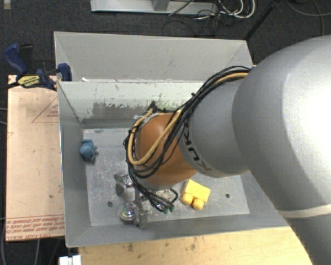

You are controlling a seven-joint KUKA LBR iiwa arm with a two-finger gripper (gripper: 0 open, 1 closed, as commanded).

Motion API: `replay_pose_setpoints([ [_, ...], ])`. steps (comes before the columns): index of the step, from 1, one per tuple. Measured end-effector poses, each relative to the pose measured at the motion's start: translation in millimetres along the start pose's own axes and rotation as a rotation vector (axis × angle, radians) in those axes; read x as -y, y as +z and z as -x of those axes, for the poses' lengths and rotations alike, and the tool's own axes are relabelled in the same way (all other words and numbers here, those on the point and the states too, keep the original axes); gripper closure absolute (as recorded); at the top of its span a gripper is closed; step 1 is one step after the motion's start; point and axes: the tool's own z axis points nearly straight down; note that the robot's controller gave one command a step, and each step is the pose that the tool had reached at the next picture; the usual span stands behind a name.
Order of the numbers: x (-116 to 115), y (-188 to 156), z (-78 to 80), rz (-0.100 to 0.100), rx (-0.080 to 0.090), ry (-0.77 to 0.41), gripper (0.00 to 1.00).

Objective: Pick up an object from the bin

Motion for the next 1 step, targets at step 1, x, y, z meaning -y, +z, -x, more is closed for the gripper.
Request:
replay_pose_setpoints([
  [1,-1.1,1.9,-4.9,0.002,-0.017,0.0,1.0],
])
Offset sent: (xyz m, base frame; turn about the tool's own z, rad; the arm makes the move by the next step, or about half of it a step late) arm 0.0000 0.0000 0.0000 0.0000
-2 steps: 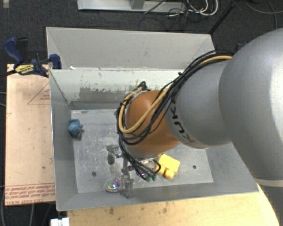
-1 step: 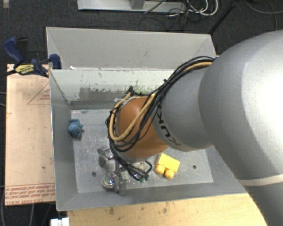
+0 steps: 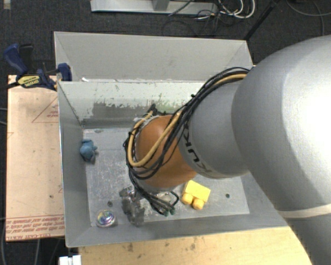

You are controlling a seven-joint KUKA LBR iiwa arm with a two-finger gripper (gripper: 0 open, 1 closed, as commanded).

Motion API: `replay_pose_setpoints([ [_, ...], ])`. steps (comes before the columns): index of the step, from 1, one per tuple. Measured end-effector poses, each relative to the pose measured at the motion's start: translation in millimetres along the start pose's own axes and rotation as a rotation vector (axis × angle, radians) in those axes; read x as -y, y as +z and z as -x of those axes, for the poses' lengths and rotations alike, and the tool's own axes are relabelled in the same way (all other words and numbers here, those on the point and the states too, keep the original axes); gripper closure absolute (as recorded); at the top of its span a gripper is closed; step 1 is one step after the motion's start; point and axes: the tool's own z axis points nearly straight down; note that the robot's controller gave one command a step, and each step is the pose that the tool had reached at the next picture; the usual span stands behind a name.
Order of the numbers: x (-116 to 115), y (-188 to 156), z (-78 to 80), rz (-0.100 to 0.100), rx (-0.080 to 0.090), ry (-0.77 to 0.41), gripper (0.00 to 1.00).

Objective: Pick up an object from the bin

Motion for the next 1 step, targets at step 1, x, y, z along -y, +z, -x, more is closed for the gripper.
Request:
replay_pose_setpoints([
  [1,-47.0,-75.8,56.5,0.002,0.009,-0.286,1.0],
])
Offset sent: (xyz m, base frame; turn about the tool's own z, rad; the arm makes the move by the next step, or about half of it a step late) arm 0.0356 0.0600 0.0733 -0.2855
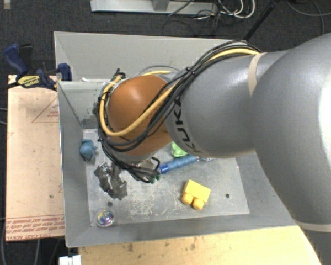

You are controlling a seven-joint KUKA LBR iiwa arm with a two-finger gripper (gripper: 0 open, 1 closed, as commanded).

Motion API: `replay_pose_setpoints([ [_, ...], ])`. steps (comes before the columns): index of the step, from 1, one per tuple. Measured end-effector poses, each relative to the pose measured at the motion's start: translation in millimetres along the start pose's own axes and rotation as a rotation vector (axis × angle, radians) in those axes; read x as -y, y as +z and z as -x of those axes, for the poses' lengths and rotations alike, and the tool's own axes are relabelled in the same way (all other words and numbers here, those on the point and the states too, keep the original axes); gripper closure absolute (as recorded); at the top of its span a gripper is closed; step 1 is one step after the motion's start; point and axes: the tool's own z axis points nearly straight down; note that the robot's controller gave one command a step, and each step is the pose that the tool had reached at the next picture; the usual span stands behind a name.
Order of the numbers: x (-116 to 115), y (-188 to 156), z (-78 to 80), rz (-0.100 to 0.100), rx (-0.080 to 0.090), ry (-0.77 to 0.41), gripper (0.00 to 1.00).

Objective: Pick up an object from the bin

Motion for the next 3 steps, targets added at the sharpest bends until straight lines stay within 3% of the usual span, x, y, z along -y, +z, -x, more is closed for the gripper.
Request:
replay_pose_setpoints([
  [1,50.8,-32.8,-34.9,-0.002,-0.007,-0.051,1.0],
  [2,47.7,-31.3,-33.8,0.0,-0.008,-0.055,0.0],
  [3,0.1,76.4,-41.7,-0.005,0.006,-0.09,0.0],
])
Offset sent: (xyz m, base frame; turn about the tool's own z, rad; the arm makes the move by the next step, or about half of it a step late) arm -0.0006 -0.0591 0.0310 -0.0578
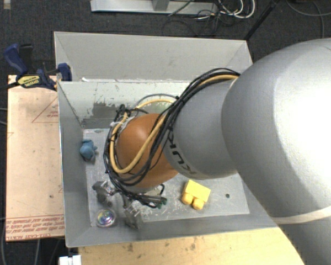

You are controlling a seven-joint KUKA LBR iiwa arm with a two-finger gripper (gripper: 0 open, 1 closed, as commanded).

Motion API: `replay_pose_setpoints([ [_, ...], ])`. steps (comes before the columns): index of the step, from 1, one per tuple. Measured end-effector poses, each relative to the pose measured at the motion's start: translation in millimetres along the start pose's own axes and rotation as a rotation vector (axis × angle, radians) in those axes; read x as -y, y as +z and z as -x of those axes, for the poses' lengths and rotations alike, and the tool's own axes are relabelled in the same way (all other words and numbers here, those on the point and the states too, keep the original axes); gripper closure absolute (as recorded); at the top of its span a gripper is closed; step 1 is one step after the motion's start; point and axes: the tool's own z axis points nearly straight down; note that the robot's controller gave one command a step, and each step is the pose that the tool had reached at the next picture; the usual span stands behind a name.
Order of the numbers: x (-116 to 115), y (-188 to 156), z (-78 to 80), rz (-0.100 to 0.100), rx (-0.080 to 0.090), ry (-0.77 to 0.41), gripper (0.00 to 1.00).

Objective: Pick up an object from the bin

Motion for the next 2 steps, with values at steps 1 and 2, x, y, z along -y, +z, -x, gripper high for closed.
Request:
replay_pose_setpoints([
  [1,-8.9,-36.1,16.2,0.011,-0.01,-0.629,0.0],
  [2,-16.8,1.2,25.5,0.015,-0.015,-0.789,0.0],
])
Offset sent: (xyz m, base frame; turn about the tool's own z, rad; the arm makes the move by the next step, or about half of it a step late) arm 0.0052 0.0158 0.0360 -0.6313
